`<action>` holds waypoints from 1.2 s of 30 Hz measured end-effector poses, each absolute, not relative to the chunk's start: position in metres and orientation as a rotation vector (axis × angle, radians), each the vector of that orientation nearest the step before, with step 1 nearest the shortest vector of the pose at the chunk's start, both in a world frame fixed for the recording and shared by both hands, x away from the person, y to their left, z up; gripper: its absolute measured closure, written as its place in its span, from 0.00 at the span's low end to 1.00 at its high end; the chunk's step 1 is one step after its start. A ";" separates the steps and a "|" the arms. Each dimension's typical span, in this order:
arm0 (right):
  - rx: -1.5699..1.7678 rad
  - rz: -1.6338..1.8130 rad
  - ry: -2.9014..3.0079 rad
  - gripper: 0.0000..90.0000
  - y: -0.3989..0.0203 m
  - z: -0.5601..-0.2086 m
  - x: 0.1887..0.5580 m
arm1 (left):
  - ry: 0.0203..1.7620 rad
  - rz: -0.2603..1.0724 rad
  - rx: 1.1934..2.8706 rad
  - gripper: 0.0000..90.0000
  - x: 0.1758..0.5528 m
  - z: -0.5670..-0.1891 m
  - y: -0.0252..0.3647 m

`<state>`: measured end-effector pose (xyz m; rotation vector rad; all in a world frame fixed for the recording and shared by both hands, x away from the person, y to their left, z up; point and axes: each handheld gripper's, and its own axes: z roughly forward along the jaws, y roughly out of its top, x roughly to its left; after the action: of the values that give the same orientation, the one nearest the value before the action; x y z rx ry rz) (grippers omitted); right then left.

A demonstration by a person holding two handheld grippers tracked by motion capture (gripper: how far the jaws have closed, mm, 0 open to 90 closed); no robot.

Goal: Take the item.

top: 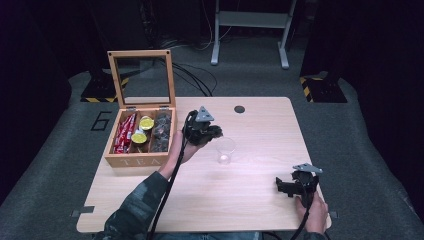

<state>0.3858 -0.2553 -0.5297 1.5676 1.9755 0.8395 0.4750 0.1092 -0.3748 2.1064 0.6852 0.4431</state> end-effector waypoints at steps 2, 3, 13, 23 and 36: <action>1.566 0.839 1.976 0.00 -0.255 -0.530 0.386 | 0.674 0.432 2.109 0.91 0.475 -0.378 0.104; 1.566 0.839 1.976 0.00 -0.255 -0.530 0.386 | 0.674 0.432 2.109 0.91 0.475 -0.378 0.104; 1.566 0.840 1.976 0.00 -0.255 -0.530 0.386 | 0.641 0.371 2.132 0.91 0.476 -0.393 0.086; 1.567 0.839 1.975 0.00 -0.255 -0.530 0.386 | 0.648 0.325 2.145 0.91 0.481 -0.409 0.081; 1.566 0.838 1.976 0.00 -0.255 -0.530 0.386 | 0.658 0.295 2.184 0.91 0.484 -0.422 0.077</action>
<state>0.3857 -0.2553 -0.5297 1.5664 1.9760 0.8382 0.4842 0.0768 -0.4225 2.1840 0.6585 0.2949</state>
